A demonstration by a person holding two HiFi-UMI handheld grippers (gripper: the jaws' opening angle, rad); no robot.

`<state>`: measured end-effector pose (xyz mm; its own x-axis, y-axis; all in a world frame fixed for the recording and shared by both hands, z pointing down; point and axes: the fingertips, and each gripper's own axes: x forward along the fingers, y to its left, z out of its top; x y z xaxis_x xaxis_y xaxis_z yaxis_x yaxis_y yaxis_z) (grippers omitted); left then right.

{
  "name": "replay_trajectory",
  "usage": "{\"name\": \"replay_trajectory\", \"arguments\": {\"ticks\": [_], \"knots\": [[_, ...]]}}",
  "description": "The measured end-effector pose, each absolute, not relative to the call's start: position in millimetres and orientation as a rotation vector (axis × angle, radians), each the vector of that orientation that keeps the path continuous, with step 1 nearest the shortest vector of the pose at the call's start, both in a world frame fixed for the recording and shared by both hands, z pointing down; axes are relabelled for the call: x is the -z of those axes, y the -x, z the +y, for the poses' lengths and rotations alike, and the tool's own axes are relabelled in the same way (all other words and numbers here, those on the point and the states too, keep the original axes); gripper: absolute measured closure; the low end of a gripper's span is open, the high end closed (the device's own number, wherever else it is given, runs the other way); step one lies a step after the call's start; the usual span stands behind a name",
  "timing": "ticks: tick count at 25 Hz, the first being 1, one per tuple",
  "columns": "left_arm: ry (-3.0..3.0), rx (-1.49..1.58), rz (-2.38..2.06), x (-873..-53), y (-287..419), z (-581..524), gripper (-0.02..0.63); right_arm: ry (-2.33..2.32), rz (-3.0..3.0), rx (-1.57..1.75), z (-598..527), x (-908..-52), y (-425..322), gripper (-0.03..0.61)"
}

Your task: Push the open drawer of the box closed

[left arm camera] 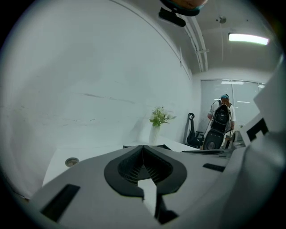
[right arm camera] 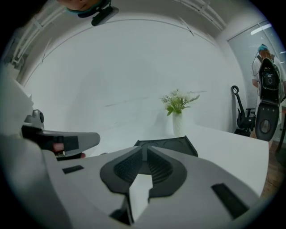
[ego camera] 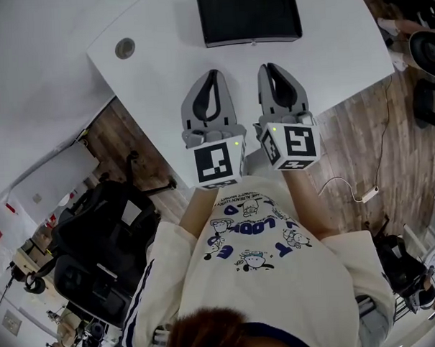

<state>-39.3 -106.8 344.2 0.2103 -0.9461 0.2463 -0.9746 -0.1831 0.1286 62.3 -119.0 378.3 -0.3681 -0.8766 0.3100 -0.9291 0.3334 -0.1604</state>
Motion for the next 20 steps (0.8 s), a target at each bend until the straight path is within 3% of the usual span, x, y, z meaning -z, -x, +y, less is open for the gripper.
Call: {"name": "replay_trajectory", "arguments": {"ticks": [20], "knots": [[-2.394, -0.064, -1.816, -284, 36, -62, 0.598, -1.804, -2.467, -0.280, -63, -313, -65, 0.532]]}}
